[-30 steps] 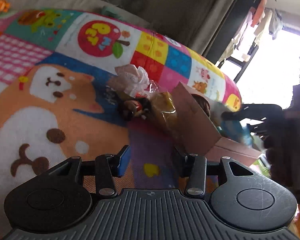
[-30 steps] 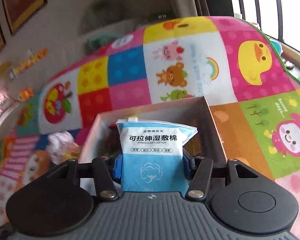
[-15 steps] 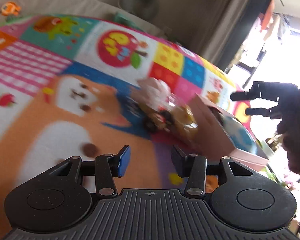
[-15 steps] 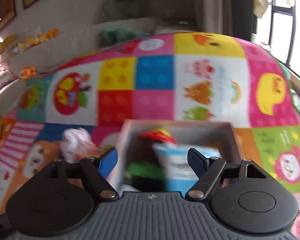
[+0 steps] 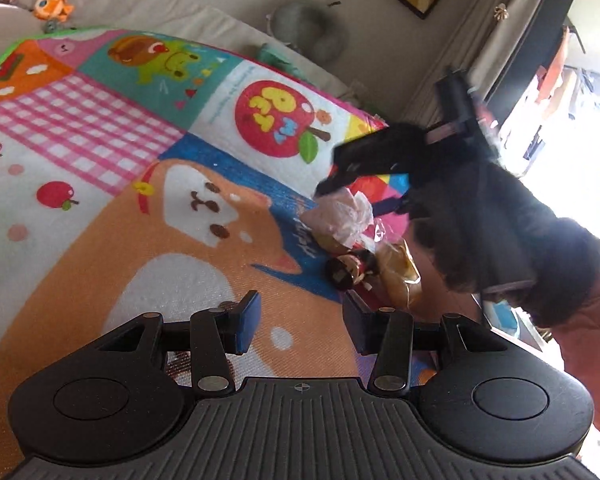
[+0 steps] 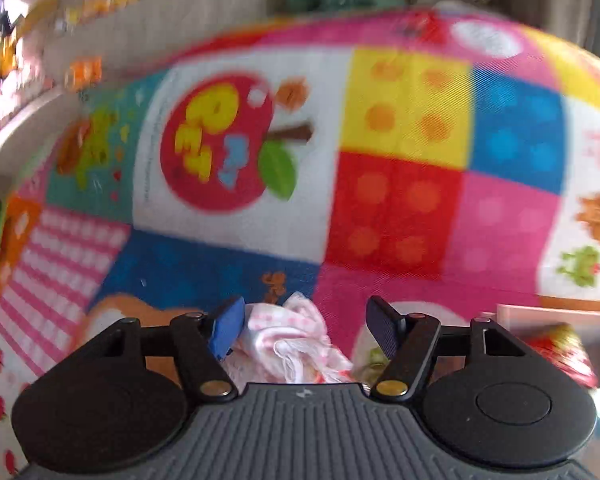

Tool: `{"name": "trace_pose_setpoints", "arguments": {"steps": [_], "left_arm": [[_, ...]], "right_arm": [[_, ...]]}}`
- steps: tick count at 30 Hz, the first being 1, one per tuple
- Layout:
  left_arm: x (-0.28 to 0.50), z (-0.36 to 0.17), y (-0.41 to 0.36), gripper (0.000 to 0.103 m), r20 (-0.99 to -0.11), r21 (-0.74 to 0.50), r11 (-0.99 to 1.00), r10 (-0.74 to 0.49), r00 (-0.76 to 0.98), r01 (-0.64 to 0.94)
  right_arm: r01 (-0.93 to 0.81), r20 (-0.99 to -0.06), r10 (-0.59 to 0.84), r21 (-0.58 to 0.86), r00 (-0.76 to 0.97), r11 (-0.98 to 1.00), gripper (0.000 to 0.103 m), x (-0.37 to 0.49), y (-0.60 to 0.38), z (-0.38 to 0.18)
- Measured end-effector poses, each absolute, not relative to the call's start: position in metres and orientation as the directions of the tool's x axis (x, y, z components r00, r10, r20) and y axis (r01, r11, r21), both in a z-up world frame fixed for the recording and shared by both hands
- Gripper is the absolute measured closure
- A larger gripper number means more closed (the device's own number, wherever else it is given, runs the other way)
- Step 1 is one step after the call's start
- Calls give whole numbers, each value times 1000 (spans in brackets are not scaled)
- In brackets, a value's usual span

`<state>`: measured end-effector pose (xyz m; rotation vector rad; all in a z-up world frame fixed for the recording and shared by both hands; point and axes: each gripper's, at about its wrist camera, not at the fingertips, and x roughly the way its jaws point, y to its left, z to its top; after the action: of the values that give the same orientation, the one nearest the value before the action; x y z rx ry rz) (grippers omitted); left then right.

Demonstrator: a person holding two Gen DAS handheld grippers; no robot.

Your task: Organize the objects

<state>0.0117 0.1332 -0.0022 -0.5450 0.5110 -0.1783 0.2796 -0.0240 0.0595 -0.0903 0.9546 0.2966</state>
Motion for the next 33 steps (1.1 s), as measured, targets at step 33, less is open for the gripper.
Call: {"name": "trace_pose_setpoints", "arguments": {"steps": [33], "left_arm": [[-34, 51, 90, 52, -460, -264, 881, -473, 752, 393]], "right_arm": [[-478, -669, 454, 165, 588, 863, 25, 11, -179, 40]]}}
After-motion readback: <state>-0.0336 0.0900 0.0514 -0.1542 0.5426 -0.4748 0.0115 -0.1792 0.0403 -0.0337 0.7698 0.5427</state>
